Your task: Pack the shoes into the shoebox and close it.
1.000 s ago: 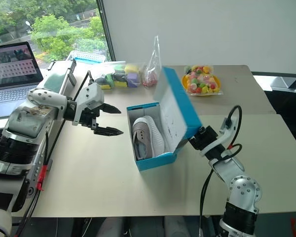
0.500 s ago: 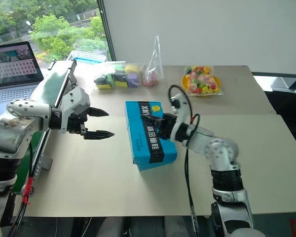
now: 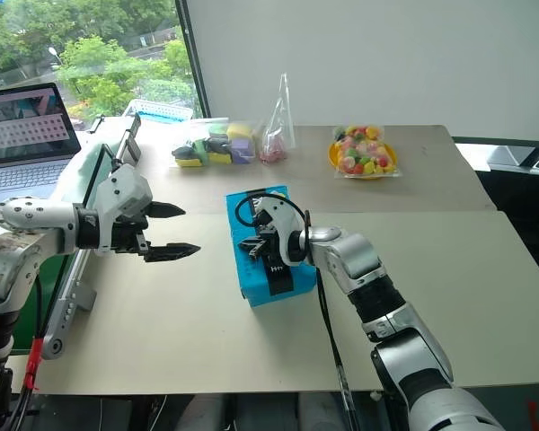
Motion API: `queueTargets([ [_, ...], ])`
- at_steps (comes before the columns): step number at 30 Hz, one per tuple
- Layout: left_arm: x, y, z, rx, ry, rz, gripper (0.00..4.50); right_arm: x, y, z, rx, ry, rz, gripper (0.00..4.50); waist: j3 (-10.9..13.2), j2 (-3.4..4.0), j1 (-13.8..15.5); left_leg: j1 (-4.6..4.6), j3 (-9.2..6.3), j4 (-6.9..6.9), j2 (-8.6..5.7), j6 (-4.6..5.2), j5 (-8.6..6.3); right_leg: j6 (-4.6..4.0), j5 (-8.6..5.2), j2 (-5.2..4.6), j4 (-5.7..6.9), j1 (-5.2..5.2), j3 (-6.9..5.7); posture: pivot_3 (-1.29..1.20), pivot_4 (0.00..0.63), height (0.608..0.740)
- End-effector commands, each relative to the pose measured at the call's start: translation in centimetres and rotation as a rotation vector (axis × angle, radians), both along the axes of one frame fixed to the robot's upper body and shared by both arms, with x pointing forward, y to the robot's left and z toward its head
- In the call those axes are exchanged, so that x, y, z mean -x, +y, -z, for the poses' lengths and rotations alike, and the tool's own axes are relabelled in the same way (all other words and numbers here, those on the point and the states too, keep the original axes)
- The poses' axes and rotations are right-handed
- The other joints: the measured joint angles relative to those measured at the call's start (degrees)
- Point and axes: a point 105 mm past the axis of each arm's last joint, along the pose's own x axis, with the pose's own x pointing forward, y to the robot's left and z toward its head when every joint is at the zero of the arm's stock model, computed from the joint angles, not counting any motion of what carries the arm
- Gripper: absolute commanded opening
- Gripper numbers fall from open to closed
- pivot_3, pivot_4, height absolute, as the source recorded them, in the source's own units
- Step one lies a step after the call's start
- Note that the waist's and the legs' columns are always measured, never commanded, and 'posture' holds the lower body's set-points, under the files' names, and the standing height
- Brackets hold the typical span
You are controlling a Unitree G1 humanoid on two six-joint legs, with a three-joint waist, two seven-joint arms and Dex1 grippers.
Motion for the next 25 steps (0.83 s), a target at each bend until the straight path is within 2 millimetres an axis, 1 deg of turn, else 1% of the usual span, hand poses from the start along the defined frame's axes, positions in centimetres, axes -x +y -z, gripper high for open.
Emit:
queueTargets([
  [1, 0.3, -0.1, -0.9, -0.002, -0.052, 0.000, 4.50, 0.4, -1.6, 2.7, 0.162, 0.030, 0.021, 0.05, -0.02, -0.02, 0.15, 0.01, 0.00, 0.00, 0.00, 0.00, 0.00, 0.00, 0.00, 0.00, 0.00, 0.01, 0.00, 0.00, 0.150, 0.740],
  [3, 0.2, -0.2, -0.8, -0.002, -0.053, -0.001, 4.50, 0.4, -1.2, 0.8, 0.107, 0.017, 0.013, 0.05, -0.02, -0.02, 0.30, -0.03, -0.01, 0.00, 0.00, 0.00, 0.00, -0.03, 0.01, 0.00, 0.01, -0.03, 0.00, 0.00, 0.150, 0.740],
  [6, 0.0, -0.3, -0.8, 0.005, -0.058, -0.001, 4.50, 0.6, -1.4, -3.6, -0.044, 0.012, 0.016, 0.05, 0.00, -0.02, 0.44, -0.22, -0.02, 0.00, 0.00, 0.00, 0.00, -0.38, 0.22, 0.00, 0.00, -0.17, 0.00, 0.00, 0.150, 0.740],
  [8, -0.2, -0.4, -0.8, 0.012, -0.062, 0.001, 4.50, 1.1, -2.3, -6.3, -0.105, -0.024, 0.001, 0.05, 0.04, -0.01, 0.75, -0.39, -0.03, -0.01, -0.01, 0.00, 0.00, -0.39, 0.22, -0.01, -0.01, -0.31, -0.01, 0.00, 0.150, 0.740],
  [9, -0.2, -0.4, -0.9, 0.017, -0.064, 0.002, 4.50, 1.5, -2.7, -7.3, -0.120, -0.048, -0.012, 0.05, 0.05, 0.00, 0.96, -0.57, -0.03, 0.00, -0.01, 0.00, 0.00, -0.40, 0.23, -0.01, -0.01, -0.47, -0.02, 0.00, 0.150, 0.740],
  [11, -0.2, -0.7, -0.9, 0.038, -0.067, 0.019, 4.50, 2.7, -3.6, -9.4, -0.175, -0.094, -0.069, 0.05, 0.05, 0.00, 1.31, -0.98, -0.04, 0.01, -0.02, 0.00, 0.00, -0.40, 0.24, -0.02, 0.04, -0.91, -0.01, 0.00, 0.150, 0.740],
  [12, -0.1, -0.9, -1.0, 0.048, -0.071, 0.028, 4.50, 3.2, -3.8, -10.1, -0.190, -0.111, -0.088, 0.05, 0.05, 0.01, 1.35, -1.20, -0.09, 0.04, -0.02, 0.00, 0.00, -0.41, 0.24, -0.02, 0.08, -1.11, -0.06, 0.00, 0.150, 0.740],
  [13, -0.4, -1.1, -1.7, 0.113, -0.088, 0.019, 4.50, 4.1, -4.8, -10.8, -0.177, -0.163, -0.124, 0.05, 0.05, 0.00, 1.34, -1.22, -0.10, 0.04, -0.02, 0.00, 0.00, -0.41, 0.24, -0.02, 0.09, -1.13, -0.06, 0.00, 0.150, 0.740],
  [14, -0.5, -1.3, -2.0, 0.145, -0.099, 0.019, 4.50, 4.8, -5.6, -11.0, -0.144, -0.202, -0.155, 0.05, 0.08, 0.05, 1.50, -1.21, -0.10, 0.03, -0.01, 0.01, -0.01, -0.41, 0.24, -0.01, 0.06, -1.13, -0.08, 0.00, 0.150, 0.740],
  [16, -0.6, -1.4, -2.0, 0.151, -0.126, 0.014, 4.50, 6.0, -7.5, -10.7, -0.029, -0.259, -0.197, 0.05, 0.11, 0.03, 1.81, -1.26, -0.11, 0.00, -0.04, 0.02, -0.01, -0.39, 0.23, -0.05, -0.05, -1.10, -0.12, 0.00, 0.150, 0.740],
  [18, -0.5, -1.5, -1.3, 0.109, -0.129, 0.029, 4.50, 6.5, -8.7, -10.5, 0.038, -0.282, -0.209, 0.05, 0.11, 0.03, 1.82, -1.29, -0.11, 0.00, -0.03, 0.05, -0.03, -0.39, 0.22, -0.05, -0.25, -1.04, -0.15, 0.00, 0.150, 0.740],
  [21, -0.4, -2.1, -1.5, 0.139, -0.126, 0.044, 4.50, 6.5, -9.4, -11.0, 0.041, -0.311, -0.203, 0.05, 0.11, 0.03, 0.96, -1.22, -0.03, 0.00, -0.02, 0.05, -0.03, -0.39, 0.23, -0.04, -0.26, -1.01, -0.06, 0.00, 0.150, 0.740],
  [25, -1.0, -2.2, -1.5, 0.140, -0.135, 0.025, 4.50, 5.6, -9.9, -11.2, 0.029, -0.335, -0.153, 0.05, 0.12, 0.02, 0.88, -1.14, -0.06, 0.00, 0.00, 0.05, -0.03, -0.41, 0.24, 0.02, -0.12, -1.01, -0.04, 0.00, 0.150, 0.740],
])
